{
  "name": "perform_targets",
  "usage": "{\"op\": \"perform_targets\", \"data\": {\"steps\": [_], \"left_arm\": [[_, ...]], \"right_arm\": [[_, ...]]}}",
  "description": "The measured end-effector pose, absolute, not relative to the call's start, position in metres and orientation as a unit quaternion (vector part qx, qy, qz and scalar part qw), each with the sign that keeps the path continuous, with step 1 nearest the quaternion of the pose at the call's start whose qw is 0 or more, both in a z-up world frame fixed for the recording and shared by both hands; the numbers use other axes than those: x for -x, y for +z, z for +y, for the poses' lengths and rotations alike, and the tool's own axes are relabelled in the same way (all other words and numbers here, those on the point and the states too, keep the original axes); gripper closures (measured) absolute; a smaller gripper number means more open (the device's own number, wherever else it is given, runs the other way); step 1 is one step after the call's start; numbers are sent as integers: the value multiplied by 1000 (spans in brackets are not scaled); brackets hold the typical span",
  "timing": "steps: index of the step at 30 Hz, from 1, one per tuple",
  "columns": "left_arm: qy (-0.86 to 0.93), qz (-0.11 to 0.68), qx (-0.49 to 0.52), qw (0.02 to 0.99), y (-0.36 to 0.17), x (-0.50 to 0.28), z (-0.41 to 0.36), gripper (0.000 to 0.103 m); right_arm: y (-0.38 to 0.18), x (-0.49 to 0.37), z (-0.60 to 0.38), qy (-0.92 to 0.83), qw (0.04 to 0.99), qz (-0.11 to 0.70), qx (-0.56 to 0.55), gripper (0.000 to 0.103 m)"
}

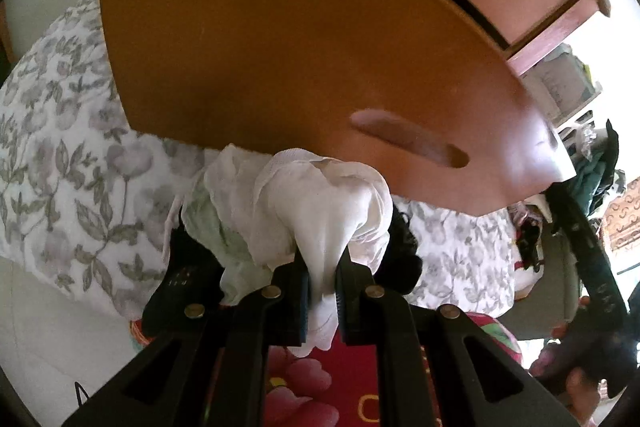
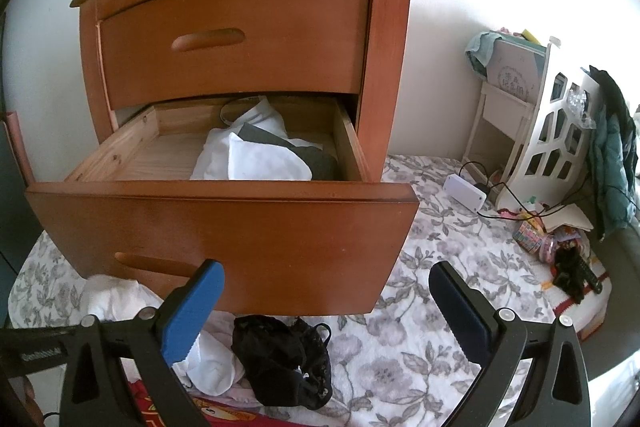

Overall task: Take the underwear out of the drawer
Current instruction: 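Lower the white cloth onto the garment pile and open the left tool, then move the open left tool back up into the drawer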

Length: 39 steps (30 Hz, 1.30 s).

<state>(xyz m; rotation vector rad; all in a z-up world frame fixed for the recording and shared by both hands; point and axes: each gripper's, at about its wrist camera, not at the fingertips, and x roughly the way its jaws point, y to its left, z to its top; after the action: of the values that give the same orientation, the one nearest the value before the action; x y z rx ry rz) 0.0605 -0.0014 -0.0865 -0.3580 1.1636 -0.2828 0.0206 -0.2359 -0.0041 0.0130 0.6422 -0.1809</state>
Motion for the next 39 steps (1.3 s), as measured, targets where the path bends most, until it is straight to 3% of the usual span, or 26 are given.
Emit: {"op": "perform_targets", "data": {"steps": [9, 14, 26, 39], "left_arm": [[-126, 575, 152, 794, -100, -62, -8, 71], [-119, 589, 155, 784, -109, -63, -7, 42], [-92, 597, 135, 786, -110, -63, -3, 23], [-89, 558, 92, 820, -92, -61, -10, 13]], "right_arm": [[-4, -21, -236, -89, 945, 315, -7, 0], [-4, -21, -236, -89, 945, 315, -6, 0], [-4, -21, -236, -89, 945, 316, -7, 0], [-4, -21, -236, -89, 945, 316, -7, 0]]}}
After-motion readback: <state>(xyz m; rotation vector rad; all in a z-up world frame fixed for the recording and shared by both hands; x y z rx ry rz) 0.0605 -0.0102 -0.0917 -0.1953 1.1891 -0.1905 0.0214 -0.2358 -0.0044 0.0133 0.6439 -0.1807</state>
